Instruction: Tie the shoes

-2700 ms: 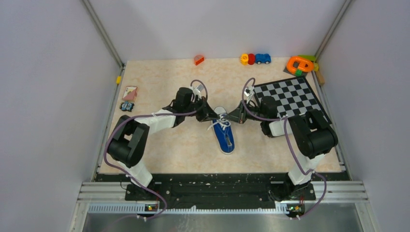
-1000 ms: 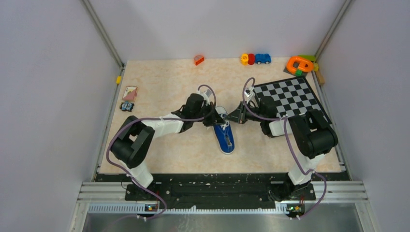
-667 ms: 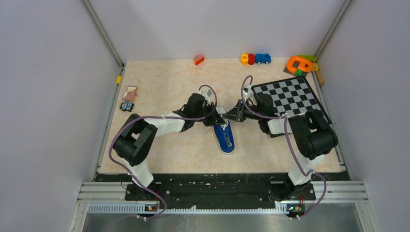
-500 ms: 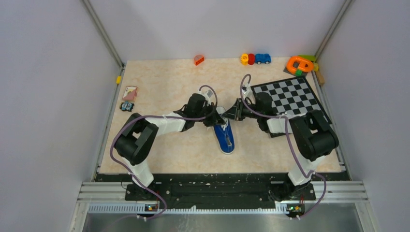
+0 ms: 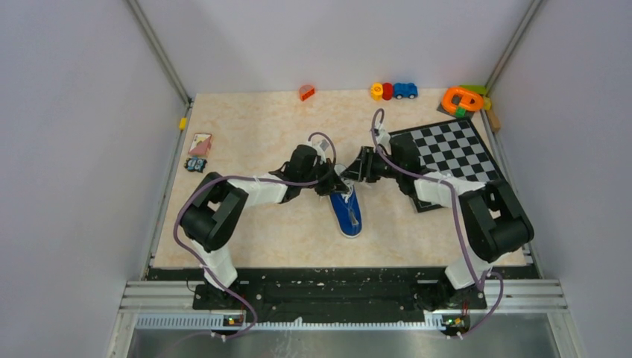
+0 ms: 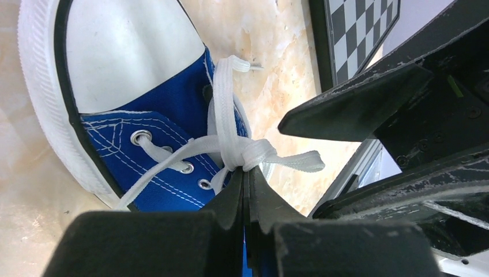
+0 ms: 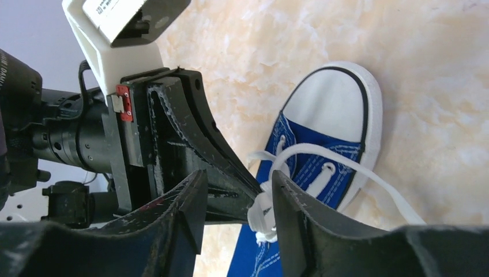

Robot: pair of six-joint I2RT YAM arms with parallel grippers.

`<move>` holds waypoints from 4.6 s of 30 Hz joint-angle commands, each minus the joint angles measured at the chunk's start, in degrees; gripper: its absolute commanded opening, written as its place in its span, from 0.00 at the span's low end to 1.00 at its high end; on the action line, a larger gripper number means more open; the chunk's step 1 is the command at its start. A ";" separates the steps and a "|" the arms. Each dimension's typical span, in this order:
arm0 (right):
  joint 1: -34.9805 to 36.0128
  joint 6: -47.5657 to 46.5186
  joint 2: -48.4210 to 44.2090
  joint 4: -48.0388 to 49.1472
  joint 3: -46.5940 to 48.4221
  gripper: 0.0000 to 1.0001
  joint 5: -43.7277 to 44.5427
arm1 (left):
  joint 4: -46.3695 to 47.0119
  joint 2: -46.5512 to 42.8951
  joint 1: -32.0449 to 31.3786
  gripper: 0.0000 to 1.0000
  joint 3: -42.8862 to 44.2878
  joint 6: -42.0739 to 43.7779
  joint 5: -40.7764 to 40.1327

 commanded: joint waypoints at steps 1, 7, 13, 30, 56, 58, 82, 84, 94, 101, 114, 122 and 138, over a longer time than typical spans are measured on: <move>0.60 -3.14 -5.40 -6.41 2.78 0.48 4.73 | 4.07 0.93 0.16 0.00 0.71 -0.95 1.27; -0.19 -5.42 -11.39 -11.62 2.46 0.51 6.25 | 3.93 0.59 0.32 0.00 0.22 -0.60 0.95; -2.74 -7.07 -16.79 -16.53 -0.20 0.36 9.99 | 4.11 0.75 0.38 0.00 0.00 -0.61 1.12; -3.07 -4.08 -4.01 -4.56 -4.75 0.00 3.16 | 4.30 1.17 0.72 0.00 -0.01 -0.69 1.75; -0.86 -0.71 -1.47 2.95 -4.75 0.00 -3.44 | 5.86 3.38 1.62 0.00 0.63 -2.17 4.60; -0.83 -0.71 -1.37 2.96 -4.74 0.00 -3.40 | 7.19 3.68 1.61 0.00 0.46 -3.32 5.78; -0.87 1.04 -4.06 1.80 -6.02 0.01 -0.51 | 29.95 9.64 2.72 0.00 -5.50 -20.68 13.33; -0.90 0.48 -4.61 0.47 -5.85 0.04 0.19 | 29.62 9.68 3.02 0.00 -5.69 -20.43 13.25; -2.67 -2.70 -10.05 -5.04 -6.10 0.24 4.40 | 28.29 9.72 3.86 0.00 -5.99 -19.33 13.16; -4.05 -3.30 -11.45 -5.98 -8.64 0.25 4.07 | 28.15 9.86 4.01 0.00 -5.74 -19.26 13.37; -4.02 -6.18 -6.95 -0.95 -10.15 0.32 -0.87 | 28.86 10.00 3.95 0.00 -5.52 -19.78 14.22; -3.99 -5.12 -3.65 1.63 -9.42 0.30 -1.61 | 29.03 10.16 3.95 0.00 -5.46 -19.94 14.39; -2.64 -4.00 -0.51 5.02 -7.62 0.29 -3.34 | 29.59 10.71 3.96 0.00 -4.95 -20.36 15.48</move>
